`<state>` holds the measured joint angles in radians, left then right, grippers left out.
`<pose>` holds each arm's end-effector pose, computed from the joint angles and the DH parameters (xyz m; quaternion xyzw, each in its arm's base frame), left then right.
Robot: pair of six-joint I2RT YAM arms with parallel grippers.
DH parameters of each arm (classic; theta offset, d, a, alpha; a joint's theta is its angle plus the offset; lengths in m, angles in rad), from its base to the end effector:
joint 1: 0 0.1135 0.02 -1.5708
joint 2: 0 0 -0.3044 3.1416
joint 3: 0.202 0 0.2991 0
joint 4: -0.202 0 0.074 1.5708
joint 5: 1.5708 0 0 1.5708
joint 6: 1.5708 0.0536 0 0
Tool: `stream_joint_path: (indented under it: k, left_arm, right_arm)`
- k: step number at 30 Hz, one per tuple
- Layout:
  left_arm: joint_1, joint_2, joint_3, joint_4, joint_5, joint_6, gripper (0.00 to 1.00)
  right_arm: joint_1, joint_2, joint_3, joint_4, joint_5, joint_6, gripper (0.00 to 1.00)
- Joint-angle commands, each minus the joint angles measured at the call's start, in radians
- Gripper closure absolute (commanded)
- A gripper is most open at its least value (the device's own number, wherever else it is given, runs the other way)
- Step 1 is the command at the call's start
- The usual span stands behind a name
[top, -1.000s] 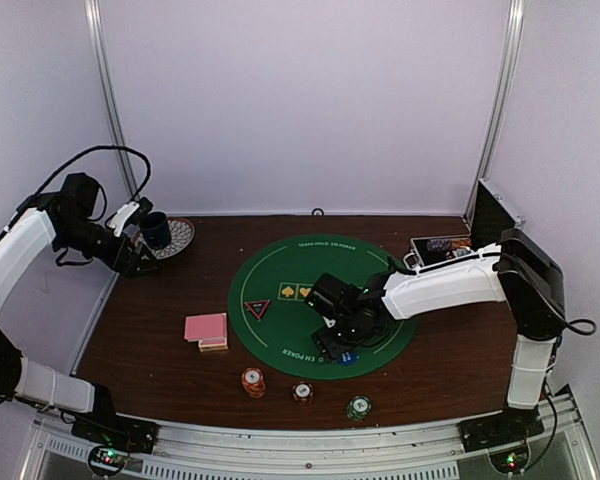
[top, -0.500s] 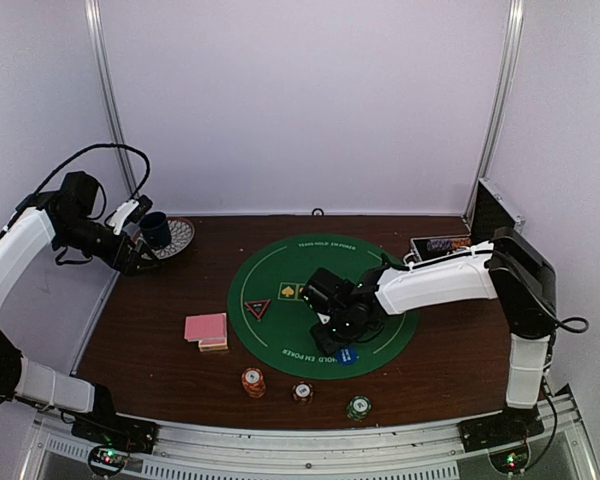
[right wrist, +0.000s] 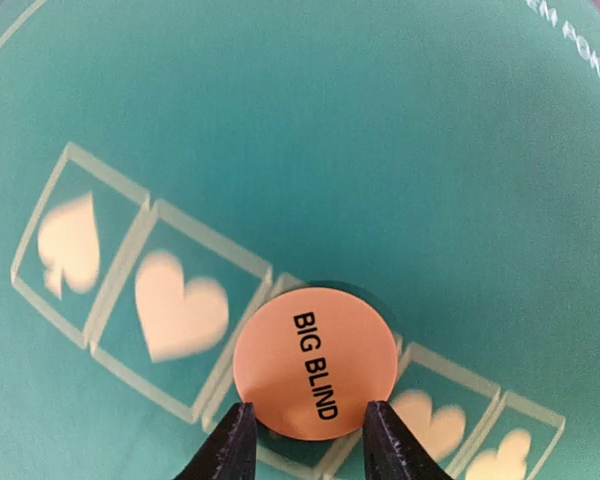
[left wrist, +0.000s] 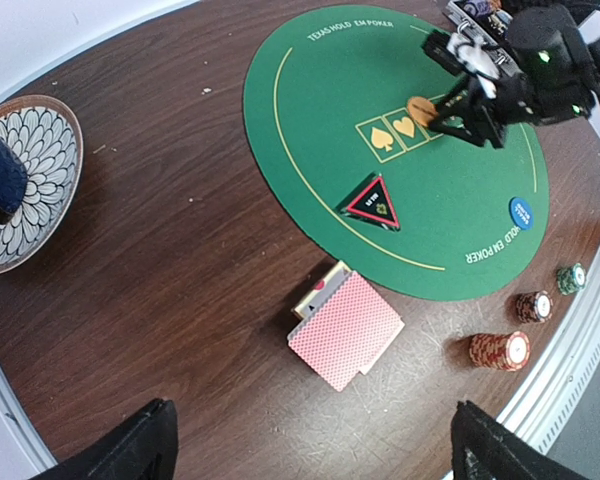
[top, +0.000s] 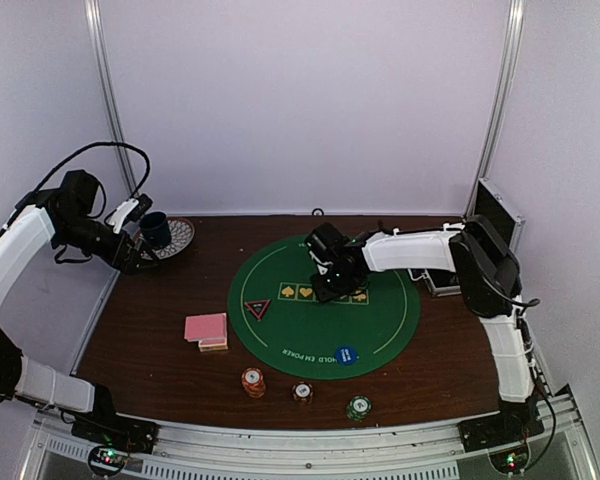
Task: Distribute texas hold em gaming equipment
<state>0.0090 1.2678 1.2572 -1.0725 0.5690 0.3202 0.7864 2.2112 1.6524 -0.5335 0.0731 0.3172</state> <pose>0.2789 -0.0264 0.3557 0.2113 0.9097 -0.2307 0.2732 0.3848 0.3800 0.1400 -0.2173 0.9463 0.0939 0.2203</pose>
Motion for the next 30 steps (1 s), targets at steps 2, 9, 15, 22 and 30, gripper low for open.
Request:
stream_joint_path:
  k: [2, 9, 15, 22, 30]
  left_arm:
    - [-0.005, 0.013, 0.027, 0.000, 0.013, 0.005, 0.02]
    - [-0.006, 0.021, 0.021, 0.000, 0.014, 0.015, 0.02]
    - [-0.006, 0.021, 0.019, 0.000, 0.023, 0.013, 0.02]
    - [-0.006, 0.006, 0.015, 0.000, 0.024, 0.014, 0.02]
    - [-0.005, 0.015, 0.017, -0.001, 0.022, 0.020, 0.02]
  right_arm:
    - [-0.034, 0.146, 0.199, -0.072, 0.006, -0.052, 0.61]
    - [-0.063, 0.225, 0.352, -0.116, 0.016, -0.062, 0.60]
    - [-0.081, 0.216, 0.353, -0.120, 0.055, -0.061, 0.59]
    - [-0.113, 0.264, 0.427, -0.143, 0.054, -0.072, 0.56]
    - [-0.153, 0.379, 0.611, -0.199, 0.059, -0.078, 0.54]
